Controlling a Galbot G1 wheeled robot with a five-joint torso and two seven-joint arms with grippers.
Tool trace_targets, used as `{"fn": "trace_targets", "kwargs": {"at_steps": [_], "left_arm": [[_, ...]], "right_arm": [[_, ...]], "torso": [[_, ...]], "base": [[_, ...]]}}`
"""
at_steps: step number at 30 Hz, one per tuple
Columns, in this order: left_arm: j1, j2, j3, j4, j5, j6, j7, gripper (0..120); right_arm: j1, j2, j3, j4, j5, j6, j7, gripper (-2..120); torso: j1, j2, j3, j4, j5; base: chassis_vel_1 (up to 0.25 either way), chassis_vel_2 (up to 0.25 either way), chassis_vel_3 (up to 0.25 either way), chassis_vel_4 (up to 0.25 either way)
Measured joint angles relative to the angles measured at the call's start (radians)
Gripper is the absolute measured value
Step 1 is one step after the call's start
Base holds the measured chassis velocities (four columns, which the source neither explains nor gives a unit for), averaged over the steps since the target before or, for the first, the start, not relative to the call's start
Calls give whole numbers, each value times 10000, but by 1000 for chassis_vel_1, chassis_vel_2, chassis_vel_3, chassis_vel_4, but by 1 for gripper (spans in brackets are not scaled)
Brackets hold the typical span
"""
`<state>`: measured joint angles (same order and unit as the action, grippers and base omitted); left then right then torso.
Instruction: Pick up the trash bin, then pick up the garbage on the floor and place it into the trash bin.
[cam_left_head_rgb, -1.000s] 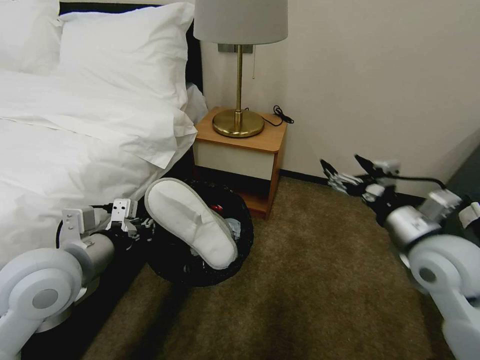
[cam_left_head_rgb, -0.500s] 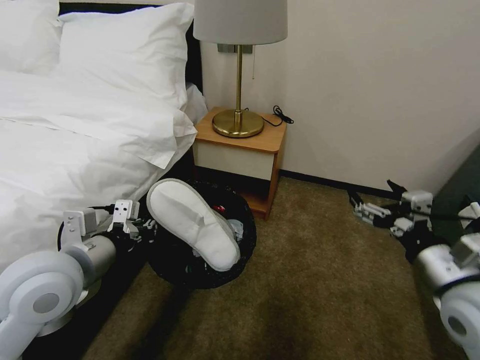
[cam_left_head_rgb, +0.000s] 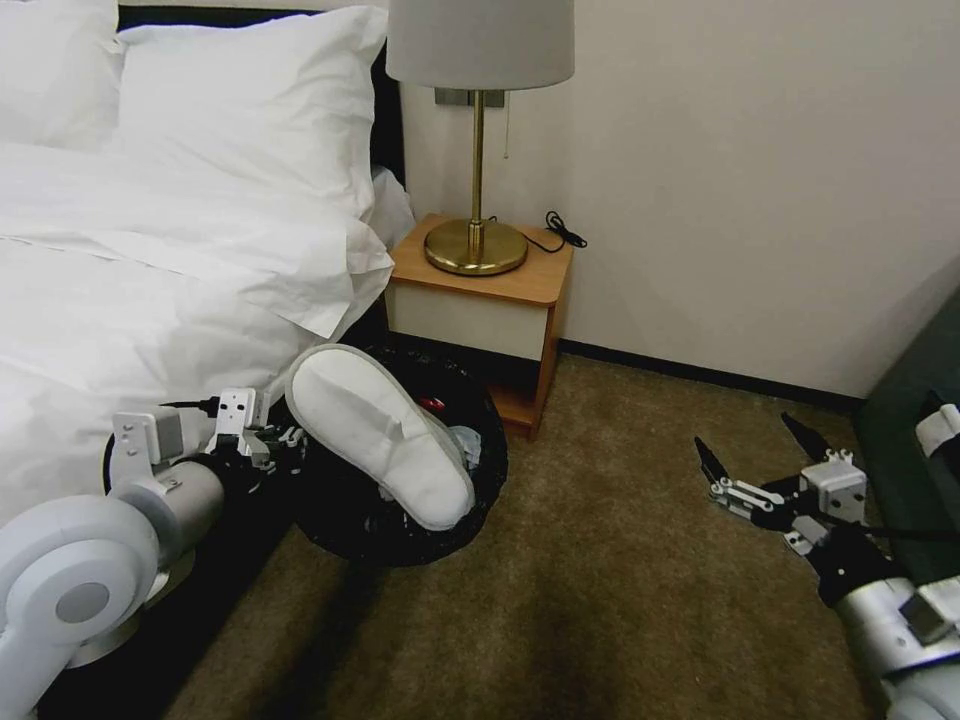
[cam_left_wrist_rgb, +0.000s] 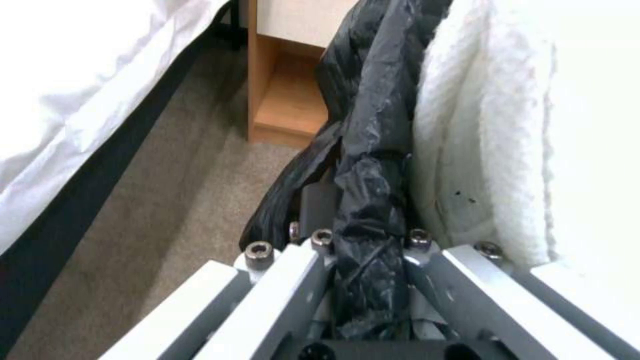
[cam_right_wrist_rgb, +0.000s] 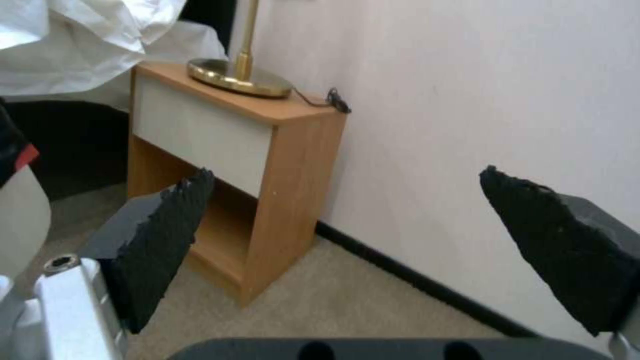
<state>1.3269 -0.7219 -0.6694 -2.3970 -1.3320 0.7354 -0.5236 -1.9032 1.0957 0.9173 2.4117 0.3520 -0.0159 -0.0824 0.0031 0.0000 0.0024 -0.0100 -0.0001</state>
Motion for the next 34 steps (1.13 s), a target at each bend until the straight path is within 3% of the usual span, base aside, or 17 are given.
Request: {"fn": "trace_targets", "kwargs": {"at_steps": [6,8,15,34], "left_arm": [[189,-11,15,-137,85,0,-32,2],[296,86,2,-295,121,0,-29,2],[571,81,-142,-443,399,0,109,2],[1139,-81,-208,-920,731,0,166,2]], "right_arm": [[-327,249,80,70,-758,662,15,100],[-355,884,-73,29,-1505,1083,-203,100],[-118,1739,-667,12,-2285,1209,-580,100],[19,2077,-963,171,-2449,1092,-829,100]], "torso": [[0,0,0,1,0],[0,0,0,0,2],[0,0,0,1,0],[1,0,0,0,0]], "base": [[0,0,0,0],[0,0,0,0],[0,0,0,0],[0,0,0,0]]}}
